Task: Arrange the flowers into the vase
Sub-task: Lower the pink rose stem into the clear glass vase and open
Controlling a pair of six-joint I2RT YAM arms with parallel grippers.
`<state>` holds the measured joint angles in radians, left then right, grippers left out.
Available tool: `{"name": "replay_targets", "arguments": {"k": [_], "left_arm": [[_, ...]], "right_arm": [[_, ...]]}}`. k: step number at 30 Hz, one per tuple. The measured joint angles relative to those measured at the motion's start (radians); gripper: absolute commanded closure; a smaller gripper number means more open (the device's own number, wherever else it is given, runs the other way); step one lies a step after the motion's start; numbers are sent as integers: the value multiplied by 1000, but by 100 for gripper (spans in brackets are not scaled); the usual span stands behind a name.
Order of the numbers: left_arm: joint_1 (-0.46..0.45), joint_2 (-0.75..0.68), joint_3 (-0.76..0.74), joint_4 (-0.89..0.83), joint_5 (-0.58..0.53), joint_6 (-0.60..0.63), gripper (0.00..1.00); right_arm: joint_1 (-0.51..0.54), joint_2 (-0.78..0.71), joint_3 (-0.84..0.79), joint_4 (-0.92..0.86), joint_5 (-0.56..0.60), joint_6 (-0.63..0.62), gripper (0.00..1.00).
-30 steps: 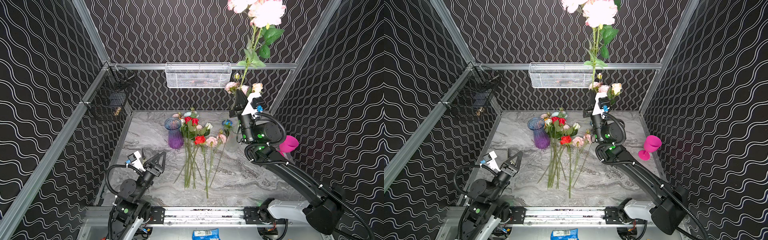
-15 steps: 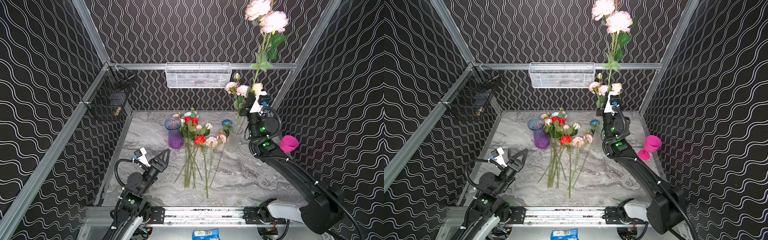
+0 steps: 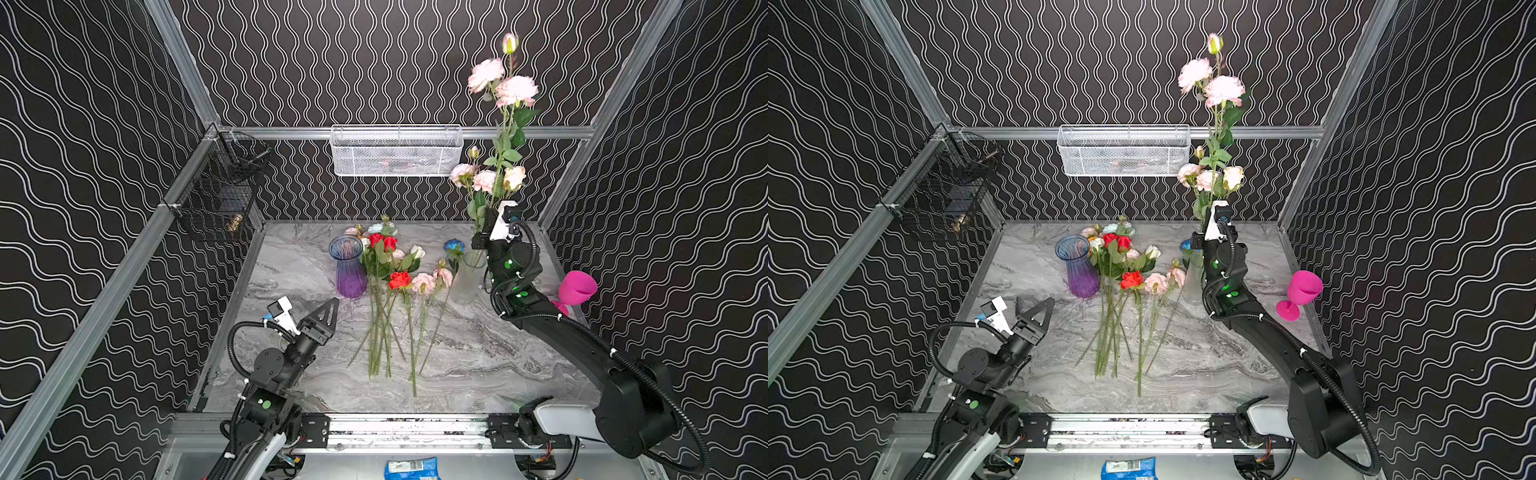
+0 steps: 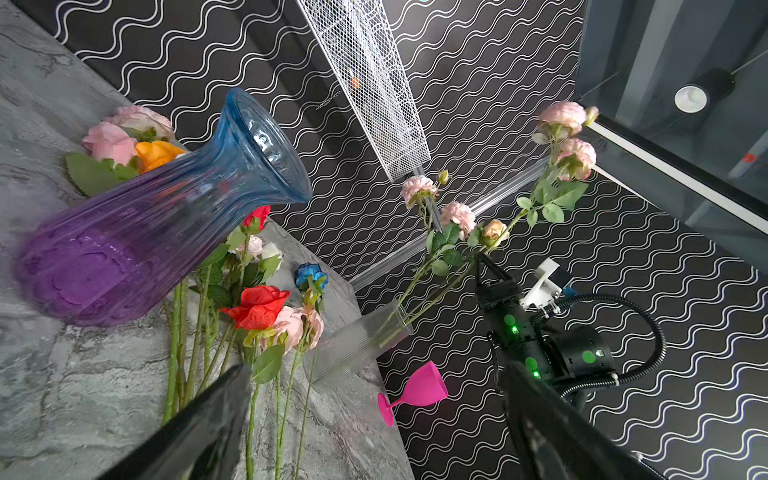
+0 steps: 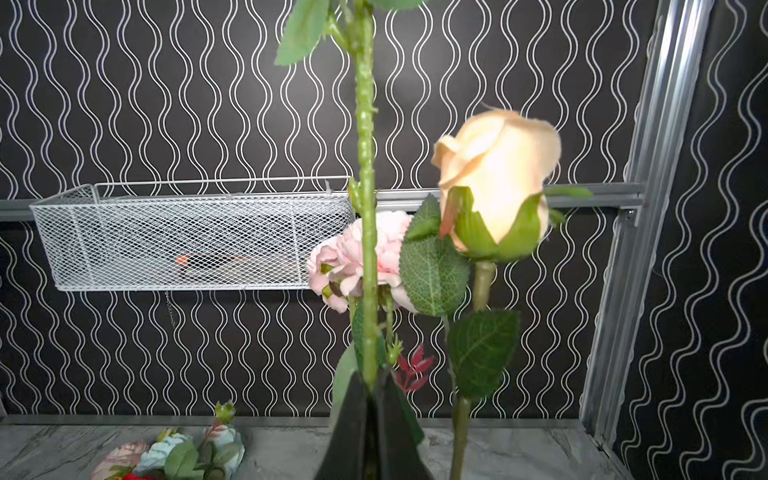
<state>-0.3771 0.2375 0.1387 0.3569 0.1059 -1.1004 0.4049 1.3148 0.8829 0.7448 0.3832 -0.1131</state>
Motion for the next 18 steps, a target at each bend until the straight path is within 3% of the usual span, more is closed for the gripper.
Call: {"name": "replay_targets", "arguments": {"k": [2, 7, 10, 18], "left_arm": [[0, -4, 0, -2, 3, 0, 3], [0, -32, 0, -30, 12, 0, 3], [0, -55, 5, -65, 15, 0, 3], [0, -74, 31, -117, 22, 5, 3]], "right_arm": [[0, -10, -40, 2, 0, 17, 93], [1, -26, -113, -1, -4, 58, 86], [1, -35, -134, -2, -6, 80, 76], [2, -80, -155, -13, -27, 121, 72]]}}
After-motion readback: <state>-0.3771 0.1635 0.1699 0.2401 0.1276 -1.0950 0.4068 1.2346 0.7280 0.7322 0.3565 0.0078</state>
